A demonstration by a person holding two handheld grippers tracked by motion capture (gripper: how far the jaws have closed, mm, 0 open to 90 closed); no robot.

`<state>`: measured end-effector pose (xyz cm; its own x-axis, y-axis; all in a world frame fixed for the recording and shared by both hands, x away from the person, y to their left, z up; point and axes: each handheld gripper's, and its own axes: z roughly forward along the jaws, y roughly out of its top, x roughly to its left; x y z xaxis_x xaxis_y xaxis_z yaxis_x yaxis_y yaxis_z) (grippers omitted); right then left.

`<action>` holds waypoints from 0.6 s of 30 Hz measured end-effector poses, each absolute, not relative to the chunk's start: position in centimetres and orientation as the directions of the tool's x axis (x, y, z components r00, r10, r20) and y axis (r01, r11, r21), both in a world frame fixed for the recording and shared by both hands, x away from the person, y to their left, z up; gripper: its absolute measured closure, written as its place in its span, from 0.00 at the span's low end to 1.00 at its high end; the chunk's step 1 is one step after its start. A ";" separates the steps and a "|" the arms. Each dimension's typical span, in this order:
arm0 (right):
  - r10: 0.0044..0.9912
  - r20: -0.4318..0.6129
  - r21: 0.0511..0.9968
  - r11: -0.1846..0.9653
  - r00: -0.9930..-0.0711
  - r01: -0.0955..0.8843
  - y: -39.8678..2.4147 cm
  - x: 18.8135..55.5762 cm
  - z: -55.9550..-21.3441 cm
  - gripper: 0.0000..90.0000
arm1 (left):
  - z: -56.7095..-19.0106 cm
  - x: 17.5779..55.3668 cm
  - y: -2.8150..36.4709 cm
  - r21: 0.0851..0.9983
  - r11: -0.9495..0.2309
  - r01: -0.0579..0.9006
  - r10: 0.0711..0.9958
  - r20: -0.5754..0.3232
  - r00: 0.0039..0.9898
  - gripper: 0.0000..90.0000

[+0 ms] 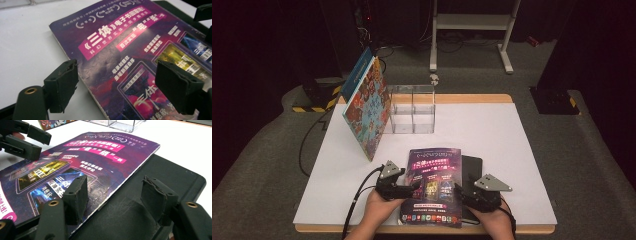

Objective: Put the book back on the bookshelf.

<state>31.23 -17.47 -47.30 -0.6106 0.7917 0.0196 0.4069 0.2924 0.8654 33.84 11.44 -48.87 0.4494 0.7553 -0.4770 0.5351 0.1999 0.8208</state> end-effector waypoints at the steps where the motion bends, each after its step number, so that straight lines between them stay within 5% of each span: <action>1: 0.796 0.030 0.867 0.280 -0.604 0.412 -17.6 31.3 -47.3 0.40 | -48.9 33.9 11.5 0.822 0.185 0.538 0.755 -0.470 0.458 0.21; 12: 0.814 0.022 0.860 0.280 -0.581 0.426 -17.4 31.0 -47.4 0.39 | -49.3 32.6 12.7 0.828 0.205 0.522 0.737 -0.482 0.474 0.28; 18: 0.819 0.029 0.865 0.266 -0.573 0.425 -17.4 31.0 -47.6 0.39 | -49.4 32.5 12.0 0.804 0.201 0.560 0.719 -0.509 0.473 0.22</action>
<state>30.95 -17.40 -47.62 -0.5730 0.8190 0.0293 0.4247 0.2662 0.8653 32.54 12.02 -49.45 0.4728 0.7192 -0.5092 0.5604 0.2005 0.8036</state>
